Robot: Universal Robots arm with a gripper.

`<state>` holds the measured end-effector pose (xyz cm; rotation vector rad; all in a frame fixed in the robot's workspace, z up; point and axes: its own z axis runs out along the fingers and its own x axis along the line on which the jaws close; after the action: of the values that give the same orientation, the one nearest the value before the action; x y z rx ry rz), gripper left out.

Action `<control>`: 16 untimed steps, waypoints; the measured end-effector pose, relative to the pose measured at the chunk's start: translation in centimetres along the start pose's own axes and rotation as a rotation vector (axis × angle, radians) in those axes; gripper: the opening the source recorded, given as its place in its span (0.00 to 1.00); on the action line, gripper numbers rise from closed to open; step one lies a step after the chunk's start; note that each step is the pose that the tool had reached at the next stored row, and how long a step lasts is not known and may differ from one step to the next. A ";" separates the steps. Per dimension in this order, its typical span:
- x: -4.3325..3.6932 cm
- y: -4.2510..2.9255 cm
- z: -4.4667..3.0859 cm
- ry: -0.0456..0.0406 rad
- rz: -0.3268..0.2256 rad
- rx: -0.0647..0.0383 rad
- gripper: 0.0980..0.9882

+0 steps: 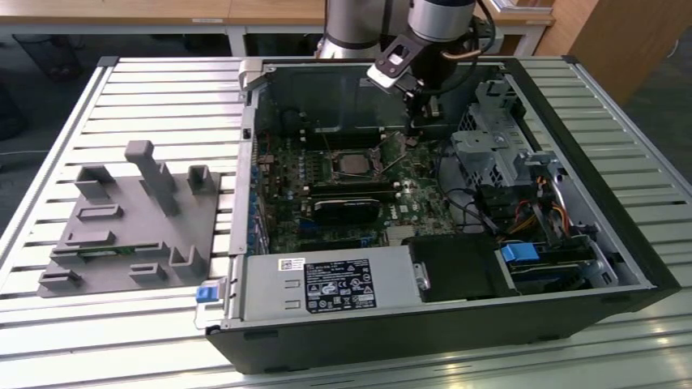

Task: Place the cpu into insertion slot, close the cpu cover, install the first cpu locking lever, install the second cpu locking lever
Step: 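Close the cpu cover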

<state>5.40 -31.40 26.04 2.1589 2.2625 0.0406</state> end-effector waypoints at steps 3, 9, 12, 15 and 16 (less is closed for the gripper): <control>0.09 0.06 0.15 0.0000 0.000 0.001 0.01; 0.29 0.10 0.45 0.0001 0.001 0.003 0.01; 0.32 0.20 0.58 0.0000 0.001 0.004 0.01; 0.34 0.33 0.69 0.0002 0.001 0.005 0.01; 0.35 0.37 0.74 0.0002 0.001 0.005 0.01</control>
<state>5.77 -31.02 25.32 2.1631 2.2639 0.0347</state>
